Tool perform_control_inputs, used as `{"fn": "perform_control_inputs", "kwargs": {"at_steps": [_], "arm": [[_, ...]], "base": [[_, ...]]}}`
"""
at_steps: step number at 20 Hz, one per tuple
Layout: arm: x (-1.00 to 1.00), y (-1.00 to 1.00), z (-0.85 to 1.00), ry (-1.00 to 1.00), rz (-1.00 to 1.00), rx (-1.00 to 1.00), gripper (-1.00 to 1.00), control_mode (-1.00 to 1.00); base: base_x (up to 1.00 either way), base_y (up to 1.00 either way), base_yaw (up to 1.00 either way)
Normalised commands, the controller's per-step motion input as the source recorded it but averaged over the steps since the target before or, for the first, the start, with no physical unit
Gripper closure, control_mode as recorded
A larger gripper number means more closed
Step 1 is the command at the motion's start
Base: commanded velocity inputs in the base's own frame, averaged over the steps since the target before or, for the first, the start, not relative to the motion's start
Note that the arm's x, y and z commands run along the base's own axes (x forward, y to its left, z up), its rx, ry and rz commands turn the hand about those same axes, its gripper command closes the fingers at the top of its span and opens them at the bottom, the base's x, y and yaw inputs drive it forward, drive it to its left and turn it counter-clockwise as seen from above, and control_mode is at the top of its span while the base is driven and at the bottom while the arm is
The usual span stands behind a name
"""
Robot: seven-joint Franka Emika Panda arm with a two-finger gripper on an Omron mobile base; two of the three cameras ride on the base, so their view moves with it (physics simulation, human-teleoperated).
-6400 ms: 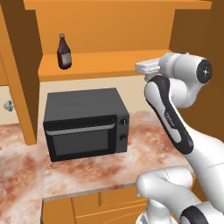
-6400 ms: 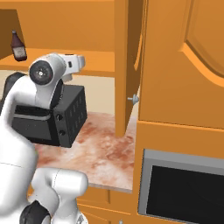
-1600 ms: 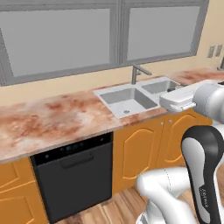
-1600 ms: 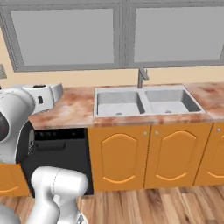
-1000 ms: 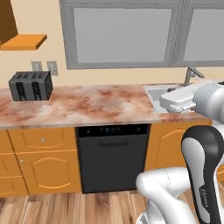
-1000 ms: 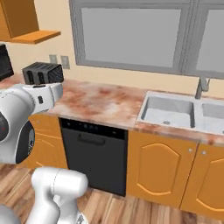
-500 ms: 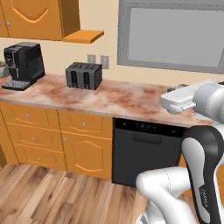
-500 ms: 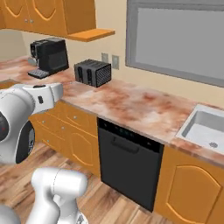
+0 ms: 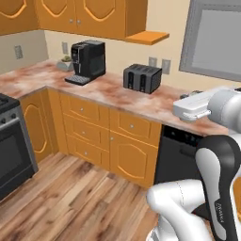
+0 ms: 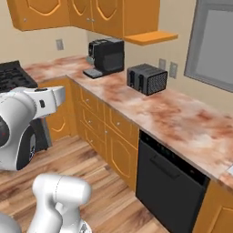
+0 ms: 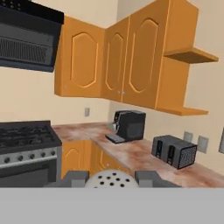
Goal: Collect the paprika, ketchup, and shaker from the cabinet and place them next to the stove.
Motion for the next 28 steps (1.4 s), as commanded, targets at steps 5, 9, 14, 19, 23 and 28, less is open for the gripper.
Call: {"fn": "perform_control_inputs", "kwargs": {"at_steps": [5,9,14,19,23,28], "arm": [[0.0,0.0,0.0,0.0,0.0,0.0,1.0,1.0],[0.0,0.0,0.0,0.0,0.0,0.0,1.0,1.0],[0.0,0.0,0.0,0.0,0.0,0.0,1.0,1.0],[0.0,0.0,0.0,0.0,0.0,0.0,1.0,1.0],[0.0,0.0,0.0,0.0,0.0,0.0,1.0,1.0],[0.0,0.0,0.0,0.0,0.0,0.0,1.0,1.0]], "base": [[0.2,0.32,0.52],[0.36,0.36,0.5],[0.47,0.37,0.49],[0.51,0.36,0.46],[0.61,0.24,0.4],[0.68,0.12,0.29]]}}
